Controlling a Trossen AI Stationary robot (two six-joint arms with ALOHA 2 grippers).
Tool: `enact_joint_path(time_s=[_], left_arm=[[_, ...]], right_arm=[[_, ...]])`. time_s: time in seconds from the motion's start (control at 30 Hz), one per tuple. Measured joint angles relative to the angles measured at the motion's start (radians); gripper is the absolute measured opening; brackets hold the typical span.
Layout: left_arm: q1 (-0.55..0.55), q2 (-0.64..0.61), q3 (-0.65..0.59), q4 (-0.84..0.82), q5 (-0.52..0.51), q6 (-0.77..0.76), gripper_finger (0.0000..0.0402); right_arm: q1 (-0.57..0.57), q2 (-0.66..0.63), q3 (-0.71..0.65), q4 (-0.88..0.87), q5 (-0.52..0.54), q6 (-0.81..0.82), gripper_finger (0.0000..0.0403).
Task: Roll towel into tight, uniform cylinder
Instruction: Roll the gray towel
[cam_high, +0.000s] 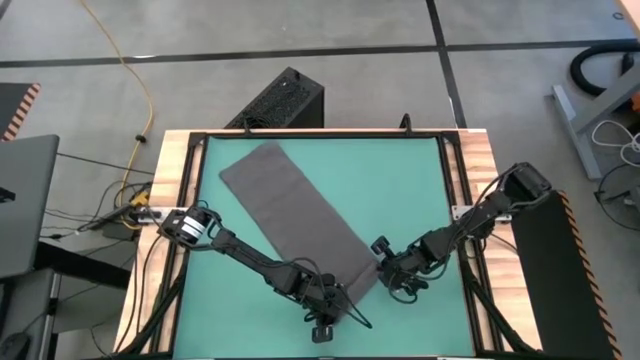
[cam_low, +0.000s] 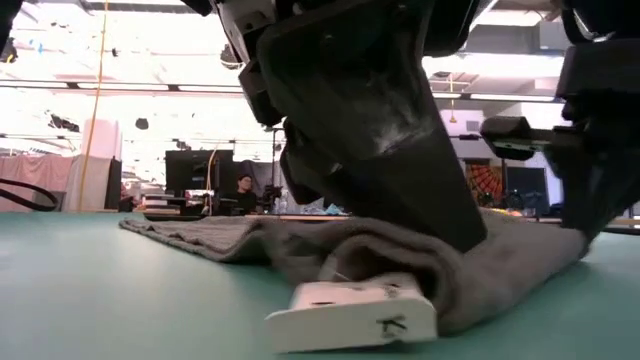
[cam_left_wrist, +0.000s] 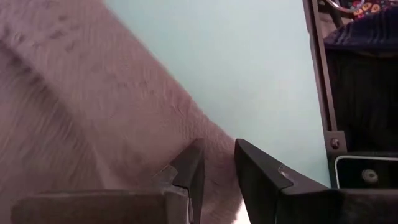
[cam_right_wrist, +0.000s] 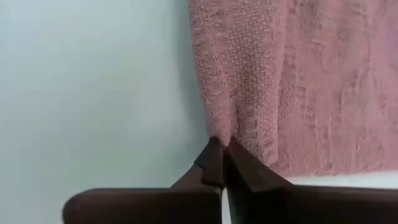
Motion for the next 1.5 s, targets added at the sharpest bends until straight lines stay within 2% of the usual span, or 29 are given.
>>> enact_joint_path(time_s=[0.13,0.3,0.4,0.63,0.8,0.9,1.03,1.13,1.33,1.4,1.5], left_arm=[[-0.005,-0.001,-0.003,0.009,-0.033,0.017,0.0077],[-0.022,-0.003,-0.031,0.067,-0.119,0.01,0.0077],[-0.027,-0.003,-0.102,0.184,-0.116,-0.054,0.0076],[-0.027,-0.021,-0.309,0.597,-0.065,-0.173,0.0045],[-0.027,-0.121,-0.429,0.799,-0.078,-0.152,0.0028],[-0.03,-0.204,-0.466,0.825,-0.113,-0.134,0.0028],[-0.052,-0.25,-0.461,0.794,-0.187,-0.08,0.0028],[-0.083,-0.26,-0.377,0.717,-0.265,-0.033,0.0031],[-0.089,-0.181,-0.067,0.096,-0.335,-0.14,0.0078],[-0.085,-0.142,0.052,-0.021,-0.347,-0.158,0.0103],[-0.084,-0.066,0.211,-0.108,-0.324,-0.161,0.014]], right_arm=[[-0.067,-0.069,-0.002,-0.021,-0.207,0.075,0.0021],[-0.182,-0.082,-0.001,-0.058,-0.387,0.16,0.0013],[-0.237,-0.064,-0.001,-0.061,-0.48,0.194,0.0013],[-0.344,0.021,0.0,-0.066,-0.689,0.225,0.0014],[-0.405,0.055,0.0,-0.07,-0.79,0.225,0.0014],[-0.427,0.058,0.0,-0.069,-0.808,0.227,0.0014],[-0.451,0.057,0.0,-0.055,-0.809,0.266,0.0014],[-0.464,0.057,0.001,-0.05,-0.809,0.307,0.0014],[-0.46,0.057,0.001,-0.049,-0.805,0.356,0.0017],[-0.459,0.057,0.001,-0.048,-0.805,0.365,0.0018],[-0.459,0.057,0.001,-0.045,-0.803,0.373,0.0018]])
